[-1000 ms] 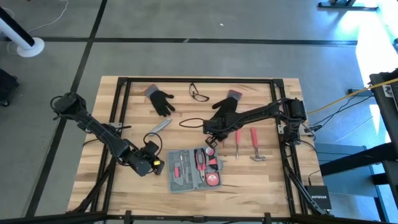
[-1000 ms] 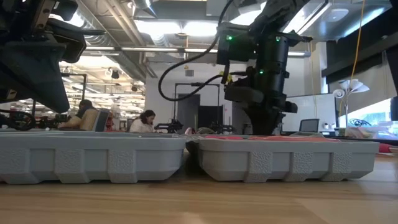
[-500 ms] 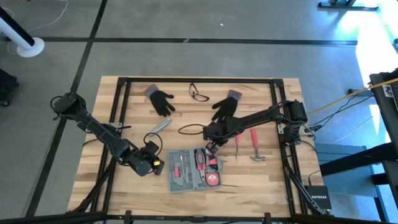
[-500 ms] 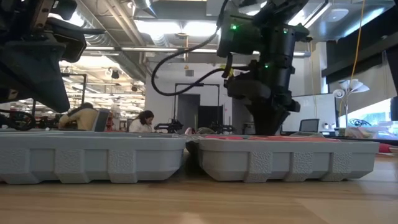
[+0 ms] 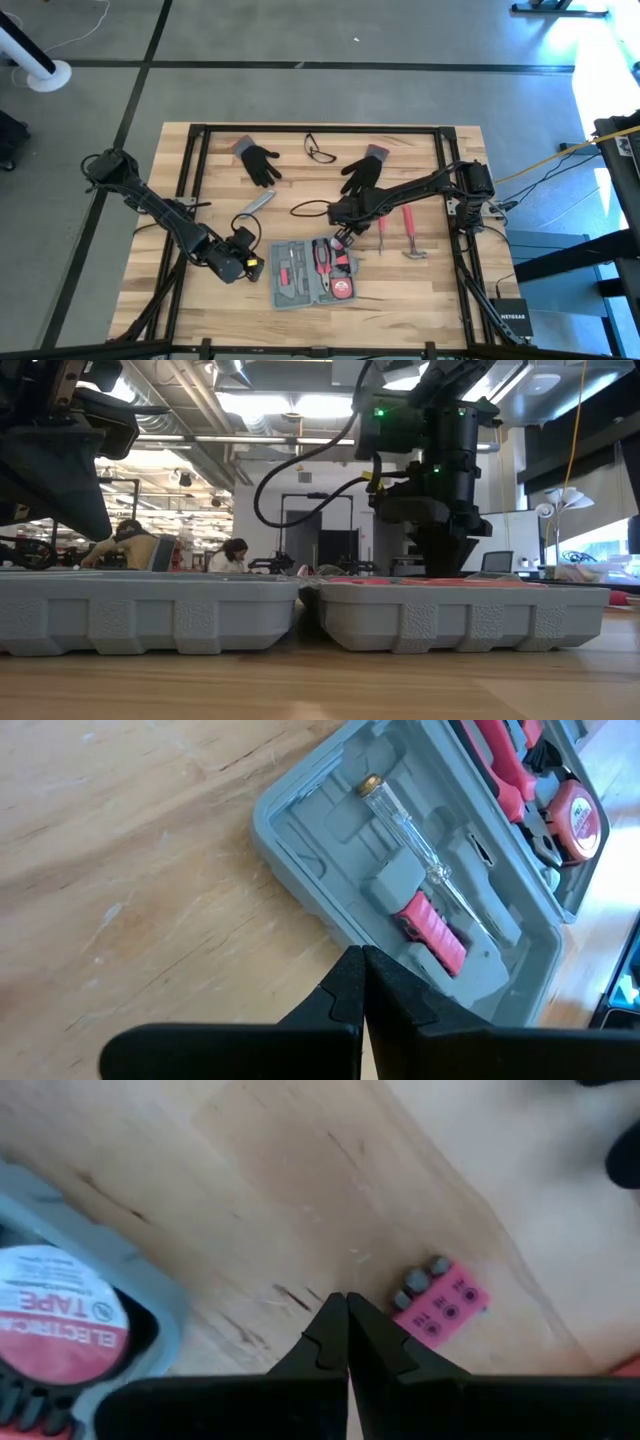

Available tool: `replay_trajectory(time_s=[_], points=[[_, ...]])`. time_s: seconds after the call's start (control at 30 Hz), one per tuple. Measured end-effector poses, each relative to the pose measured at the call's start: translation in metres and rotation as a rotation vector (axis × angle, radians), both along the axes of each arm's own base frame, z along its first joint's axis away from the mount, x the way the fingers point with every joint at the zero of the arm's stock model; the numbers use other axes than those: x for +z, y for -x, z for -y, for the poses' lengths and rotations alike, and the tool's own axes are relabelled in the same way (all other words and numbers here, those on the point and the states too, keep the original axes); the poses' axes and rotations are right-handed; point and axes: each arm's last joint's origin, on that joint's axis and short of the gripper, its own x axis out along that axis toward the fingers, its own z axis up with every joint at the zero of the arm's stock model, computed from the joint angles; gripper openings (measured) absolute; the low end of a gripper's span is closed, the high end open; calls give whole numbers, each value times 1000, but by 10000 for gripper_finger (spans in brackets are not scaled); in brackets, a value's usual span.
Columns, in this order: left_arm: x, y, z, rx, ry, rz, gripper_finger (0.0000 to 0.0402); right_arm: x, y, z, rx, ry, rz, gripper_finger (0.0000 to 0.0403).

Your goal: Prefit tool cases

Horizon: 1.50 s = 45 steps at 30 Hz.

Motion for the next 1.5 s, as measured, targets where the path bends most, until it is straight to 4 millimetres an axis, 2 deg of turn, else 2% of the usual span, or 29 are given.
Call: replay_trajectory(time_s=[0.2, 0.53, 0.7, 0.93, 1.13, 1.5], points=[[0, 0, 0, -1, -3, 1, 0, 1, -6, 3, -35, 22, 62, 0], [-1, 0, -1, 11, -23, 0, 0, 0, 0, 17, -78, 98, 3, 0], [-1, 1, -2, 11, -29, -6, 0, -1, 7, 17, -73, 112, -64, 0], [-1, 1, -2, 15, -37, -7, 0, 1, 3, 17, -75, 127, -32, 0], [-1, 1, -2, 15, -37, -7, 0, 6, -3, 13, -58, 83, 9, 0], [-1, 1, -2, -15, -65, -9, 0, 5, 4, -1, -16, 49, -60, 0]])
